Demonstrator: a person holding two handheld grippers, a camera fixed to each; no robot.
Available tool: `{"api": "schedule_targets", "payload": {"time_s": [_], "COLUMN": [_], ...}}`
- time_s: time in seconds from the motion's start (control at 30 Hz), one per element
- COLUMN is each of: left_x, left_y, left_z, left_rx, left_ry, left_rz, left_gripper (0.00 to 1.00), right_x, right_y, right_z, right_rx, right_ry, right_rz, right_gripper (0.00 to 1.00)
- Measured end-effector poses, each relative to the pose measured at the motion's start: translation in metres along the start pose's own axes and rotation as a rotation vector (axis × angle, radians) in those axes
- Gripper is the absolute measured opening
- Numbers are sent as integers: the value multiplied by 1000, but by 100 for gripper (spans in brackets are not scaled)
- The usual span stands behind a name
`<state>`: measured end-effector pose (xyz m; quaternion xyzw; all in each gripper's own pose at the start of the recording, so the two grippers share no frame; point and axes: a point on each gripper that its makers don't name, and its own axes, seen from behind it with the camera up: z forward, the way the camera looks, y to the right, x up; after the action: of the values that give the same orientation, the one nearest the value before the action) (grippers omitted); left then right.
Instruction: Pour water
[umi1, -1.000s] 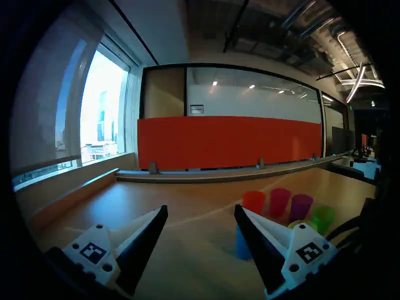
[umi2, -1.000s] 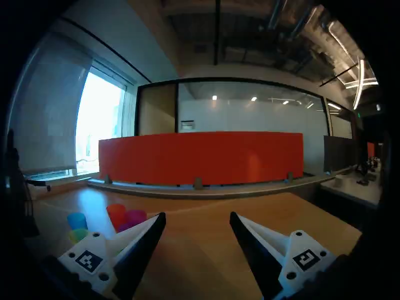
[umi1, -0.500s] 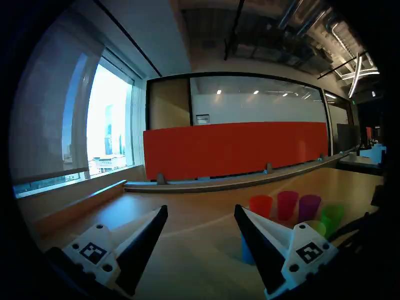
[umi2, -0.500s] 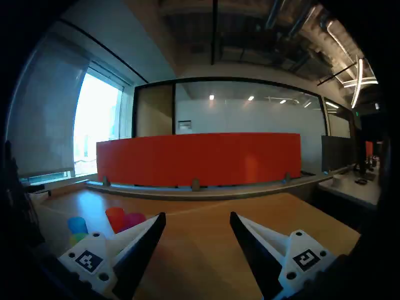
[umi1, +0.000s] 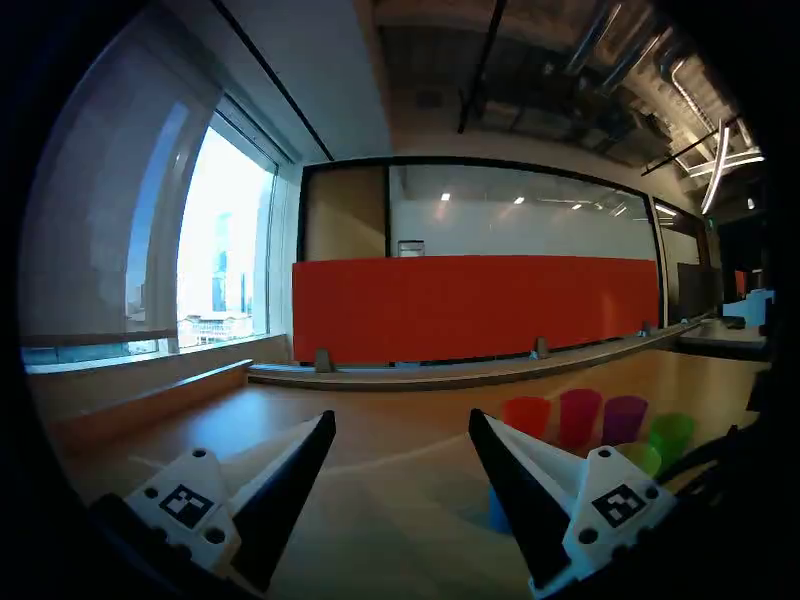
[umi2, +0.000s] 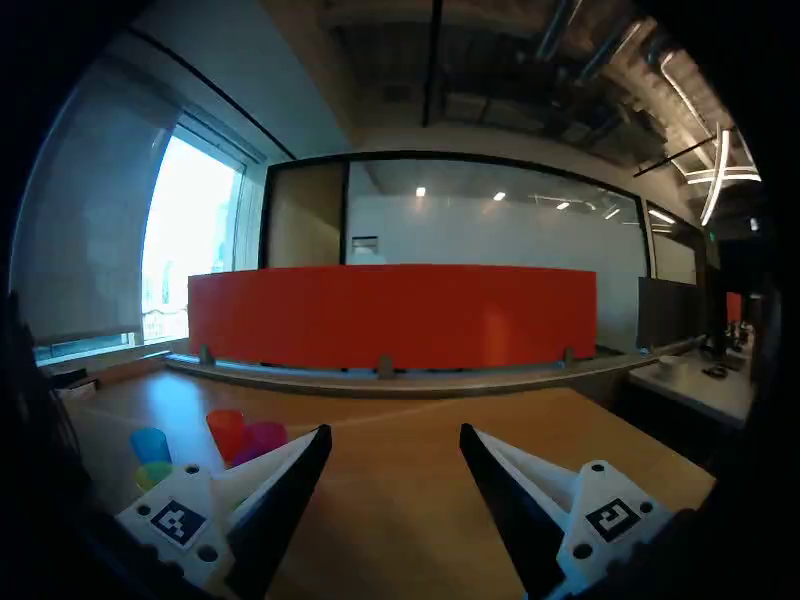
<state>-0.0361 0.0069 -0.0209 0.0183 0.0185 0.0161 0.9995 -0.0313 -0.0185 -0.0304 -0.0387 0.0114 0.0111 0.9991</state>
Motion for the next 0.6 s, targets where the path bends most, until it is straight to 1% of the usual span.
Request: {"api": "schedule_targets", "payload": {"time_s": [0.2,0.4,0.6], "left_x": [-7,-15,-17], "left_y": [-6,-5,-6], "left_z": [2,5,6], "left_rx": [7,5,7], "left_ry": [-2,-10,-10], "left_rz": [-6,-11,-12], "left_gripper": [99,99,99], "right_x": [0,0,1], "right_y": [-2,-4,-4], "right_z": [2,2,3], "right_rx": [-4,-4,-7], "right_ry": [-5,-9,-12], "right_rz": [-14,-16,-25], "right_gripper": [99,99,99]}}
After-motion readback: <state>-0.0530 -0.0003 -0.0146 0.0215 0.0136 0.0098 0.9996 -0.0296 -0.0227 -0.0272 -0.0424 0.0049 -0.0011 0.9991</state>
